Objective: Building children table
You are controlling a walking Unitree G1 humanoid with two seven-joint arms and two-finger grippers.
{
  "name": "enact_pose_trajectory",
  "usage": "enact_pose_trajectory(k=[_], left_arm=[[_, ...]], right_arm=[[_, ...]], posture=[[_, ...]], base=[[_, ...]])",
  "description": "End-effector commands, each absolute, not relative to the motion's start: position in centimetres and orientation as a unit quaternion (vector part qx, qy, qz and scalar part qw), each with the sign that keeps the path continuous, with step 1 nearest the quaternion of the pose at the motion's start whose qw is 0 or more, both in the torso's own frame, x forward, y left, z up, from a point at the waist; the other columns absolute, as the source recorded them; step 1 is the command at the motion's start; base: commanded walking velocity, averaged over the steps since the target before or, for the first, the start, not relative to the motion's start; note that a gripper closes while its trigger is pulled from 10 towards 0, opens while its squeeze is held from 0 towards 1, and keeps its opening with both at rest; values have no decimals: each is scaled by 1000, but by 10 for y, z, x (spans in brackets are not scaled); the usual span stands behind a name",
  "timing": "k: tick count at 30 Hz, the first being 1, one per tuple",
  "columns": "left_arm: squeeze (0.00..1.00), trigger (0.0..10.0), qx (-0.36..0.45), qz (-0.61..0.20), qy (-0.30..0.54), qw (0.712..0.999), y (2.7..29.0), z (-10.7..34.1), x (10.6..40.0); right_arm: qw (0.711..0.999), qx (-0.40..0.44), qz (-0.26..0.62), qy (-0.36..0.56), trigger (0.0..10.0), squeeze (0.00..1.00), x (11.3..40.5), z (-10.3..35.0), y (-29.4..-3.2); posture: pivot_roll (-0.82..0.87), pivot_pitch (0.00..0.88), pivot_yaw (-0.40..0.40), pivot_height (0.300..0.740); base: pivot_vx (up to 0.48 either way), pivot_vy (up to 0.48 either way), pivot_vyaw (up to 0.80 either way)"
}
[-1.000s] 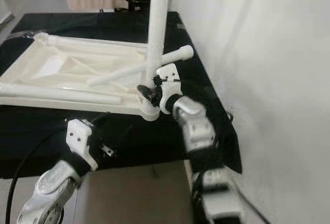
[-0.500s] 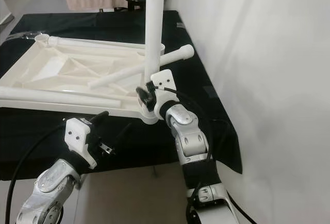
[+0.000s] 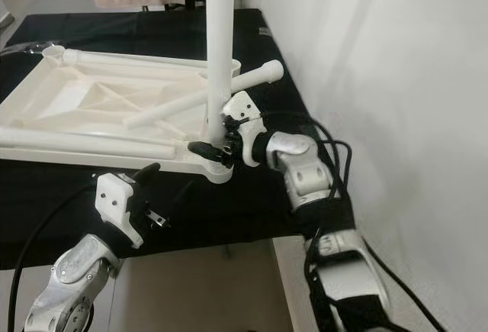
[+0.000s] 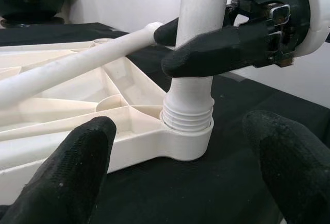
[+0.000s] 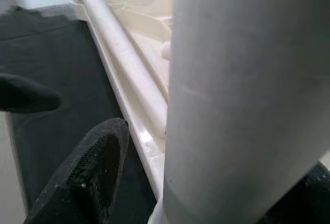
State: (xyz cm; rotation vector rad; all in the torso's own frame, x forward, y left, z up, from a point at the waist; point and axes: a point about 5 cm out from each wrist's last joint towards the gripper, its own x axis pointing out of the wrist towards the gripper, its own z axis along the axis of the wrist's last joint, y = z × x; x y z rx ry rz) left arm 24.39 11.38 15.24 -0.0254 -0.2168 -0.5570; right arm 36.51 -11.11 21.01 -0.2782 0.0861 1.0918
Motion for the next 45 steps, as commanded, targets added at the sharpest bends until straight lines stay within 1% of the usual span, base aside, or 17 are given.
enact_pose_trajectory(k=[1,4,5,12,15,18,21,23,27,32,33,36,37,38,43,44,45], left_arm=[[0,10000,-10,-276,-99,956,112,148,243],[0,10000,-10,-277,-98,956,112,148,243],[0,10000,-10,-277,-98,956,111,148,242],[0,10000,-11,-278,-98,956,111,148,242],[0,10000,-11,-278,-99,956,111,148,241],[0,10000,-11,-278,-99,955,114,149,240],[0,10000,-11,-277,-99,956,115,149,240],[0,10000,-9,-278,-99,955,117,150,240],[0,10000,-8,-281,-97,955,119,150,241],[0,10000,-7,-284,-95,954,119,150,242],[0,10000,-6,-282,-95,955,119,149,242],[0,10000,-5,-279,-96,956,119,149,242],[0,10000,-5,-277,-96,956,119,149,243],[0,10000,-6,-277,-97,956,119,149,243],[0,10000,-7,-277,-97,956,118,148,244],[0,10000,-8,-278,-97,956,117,148,244],[0,10000,-8,-278,-97,956,117,148,244]], right_arm=[[804,-130,578,57,3333,0,362,202,-100],[799,-127,584,63,3333,0,363,201,-100],[797,-125,587,67,0,0,365,200,-101],[805,-125,576,75,0,0,371,199,-110],[829,-128,538,79,0,0,375,195,-119],[883,-128,439,106,0,0,375,174,-136],[907,-111,388,122,0,0,371,163,-137],[974,-22,170,150,0,0,350,144,-137],[981,-25,122,147,0,0,327,143,-125],[979,-46,143,134,0,0,334,146,-103],[978,-44,151,134,9608,0,337,148,-99],[977,-26,175,122,10000,0,340,156,-92],[975,-26,191,113,10000,725,341,162,-89],[972,-24,217,92,10000,1000,344,171,-87],[960,-25,277,28,10000,1000,354,197,-86],[951,-30,307,9,10000,149,357,203,-85],[940,-33,339,-3,10000,0,358,208,-84]], posture=[[46,111,-61,740],[46,111,-61,740],[50,111,-61,740],[47,115,-61,740],[46,117,-59,740],[38,134,-59,740],[35,137,-55,740],[35,149,-49,740],[23,143,-28,740],[40,134,-33,740],[43,131,-34,740],[42,131,-35,740],[42,126,-40,740],[42,126,-40,740],[35,114,-45,740],[36,111,-47,740],[38,108,-48,740]], base=[[0,0,0],[0,0,0],[0,0,0],[0,0,0],[0,0,0],[0,0,0],[0,0,0],[0,0,0],[0,0,0],[0,0,0],[0,0,0],[0,0,0],[0,0,0],[0,0,0],[0,0,0],[0,0,0],[0,0,0]])
